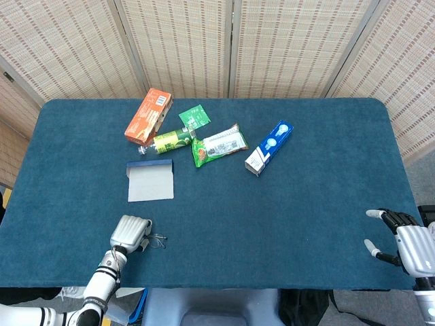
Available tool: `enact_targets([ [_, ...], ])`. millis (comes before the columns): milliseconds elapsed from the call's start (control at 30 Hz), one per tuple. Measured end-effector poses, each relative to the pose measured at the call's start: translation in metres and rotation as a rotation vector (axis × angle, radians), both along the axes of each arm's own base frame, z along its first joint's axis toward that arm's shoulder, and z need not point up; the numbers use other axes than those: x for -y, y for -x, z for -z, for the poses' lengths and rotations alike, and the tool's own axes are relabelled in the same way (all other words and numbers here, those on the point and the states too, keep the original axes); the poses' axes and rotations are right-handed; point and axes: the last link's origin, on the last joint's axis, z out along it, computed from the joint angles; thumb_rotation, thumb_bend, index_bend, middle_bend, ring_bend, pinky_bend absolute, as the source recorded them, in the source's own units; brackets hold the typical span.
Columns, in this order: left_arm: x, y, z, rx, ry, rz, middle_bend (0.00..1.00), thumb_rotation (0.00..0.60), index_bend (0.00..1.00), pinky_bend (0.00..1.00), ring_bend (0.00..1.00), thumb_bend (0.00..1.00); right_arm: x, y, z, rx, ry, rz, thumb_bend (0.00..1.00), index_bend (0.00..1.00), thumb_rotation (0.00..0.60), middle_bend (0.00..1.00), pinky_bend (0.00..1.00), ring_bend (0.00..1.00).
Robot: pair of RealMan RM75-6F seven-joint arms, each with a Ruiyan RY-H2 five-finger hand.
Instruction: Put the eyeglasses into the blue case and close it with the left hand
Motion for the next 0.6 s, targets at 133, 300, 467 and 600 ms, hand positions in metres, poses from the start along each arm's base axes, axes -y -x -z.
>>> enact_targets([
  [133,-0.0005,0.0006,-0.0007,-0.005,-0.003,0.001,1.0,0.6,0.52,1.0,1.0,0.4,-0.0004,0.0005,0.0003,0.001,-0.001,0.003,0.25,0.29,0.6,0.29,0.26,0.3],
  [300,-0.0009,0.0022,-0.0014,-0.012,-0.004,-0.004,1.0,0.6,0.53,1.0,1.0,0.4,-0.0005,0.0007,0.0001,0.0,0.0,0.004,0.25,0.29,0.6,0.29,0.26,0.3],
  [467,0.0004,0.0045,-0.0026,-0.02,0.0,-0.011,1.0,0.6,0.53,1.0,1.0,0.4,-0.0008,0.0004,0.0003,0.0,0.0,0.004,0.25,0.29,0.6,0.29,0.26,0.3],
  [600,0.0011,0.0064,-0.0025,-0.024,0.004,-0.016,1.0,0.6,0.54,1.0,1.0,0.4,-0.0009,-0.0002,0.0005,0.0,-0.001,0.003,0.25,0.29,0.6,0.29,0.26,0.3],
])
